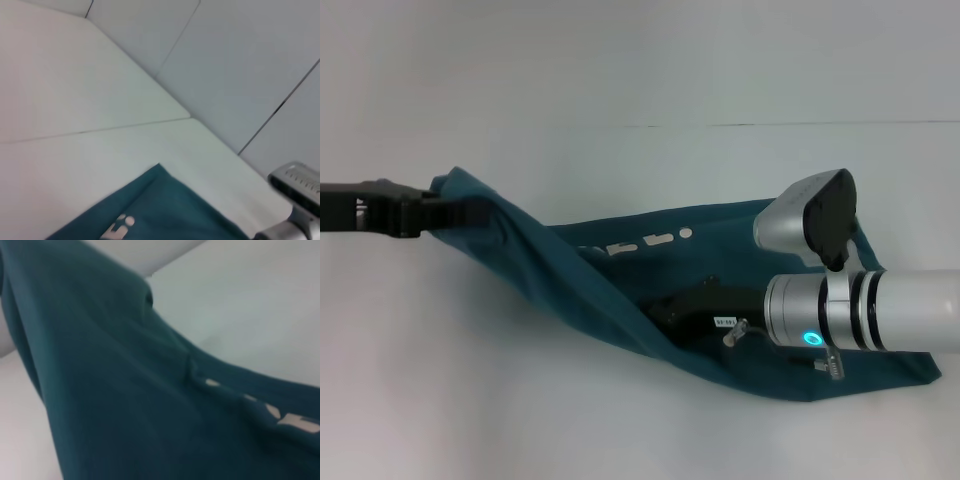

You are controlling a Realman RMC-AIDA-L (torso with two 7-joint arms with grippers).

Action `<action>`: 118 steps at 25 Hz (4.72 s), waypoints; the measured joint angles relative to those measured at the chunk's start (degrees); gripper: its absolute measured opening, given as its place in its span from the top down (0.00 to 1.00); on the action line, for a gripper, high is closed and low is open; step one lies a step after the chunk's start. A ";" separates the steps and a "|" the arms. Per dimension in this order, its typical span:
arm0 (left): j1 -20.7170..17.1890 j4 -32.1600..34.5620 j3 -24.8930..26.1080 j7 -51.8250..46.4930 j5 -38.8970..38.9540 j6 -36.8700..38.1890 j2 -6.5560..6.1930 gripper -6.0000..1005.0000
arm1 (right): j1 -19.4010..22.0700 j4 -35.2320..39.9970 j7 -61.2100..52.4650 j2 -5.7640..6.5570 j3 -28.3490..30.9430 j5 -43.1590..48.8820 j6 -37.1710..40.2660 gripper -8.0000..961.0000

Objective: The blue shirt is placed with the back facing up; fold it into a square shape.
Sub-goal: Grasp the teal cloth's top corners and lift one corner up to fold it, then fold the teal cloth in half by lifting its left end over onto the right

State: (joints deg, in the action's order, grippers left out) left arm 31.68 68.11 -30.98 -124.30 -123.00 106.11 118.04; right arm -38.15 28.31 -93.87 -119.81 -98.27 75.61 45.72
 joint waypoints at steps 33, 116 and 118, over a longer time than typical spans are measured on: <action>1.23 -5.26 -2.23 1.65 9.07 1.26 0.85 0.94 | -5.55 0.19 -5.18 -1.17 -0.52 -1.55 7.96 0.98; 12.11 -27.90 -22.52 11.56 12.67 -19.20 5.88 0.71 | 17.81 14.33 -0.95 1.04 22.38 0.97 2.13 0.98; 12.11 -27.91 -23.71 11.76 12.73 -19.27 5.88 0.64 | 18.34 14.99 -0.92 1.05 22.98 1.01 2.15 0.97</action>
State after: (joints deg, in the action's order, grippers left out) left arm 43.79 40.20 -54.68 -112.55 -110.27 86.84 123.92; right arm -19.81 43.30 -94.78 -118.76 -75.30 76.62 47.87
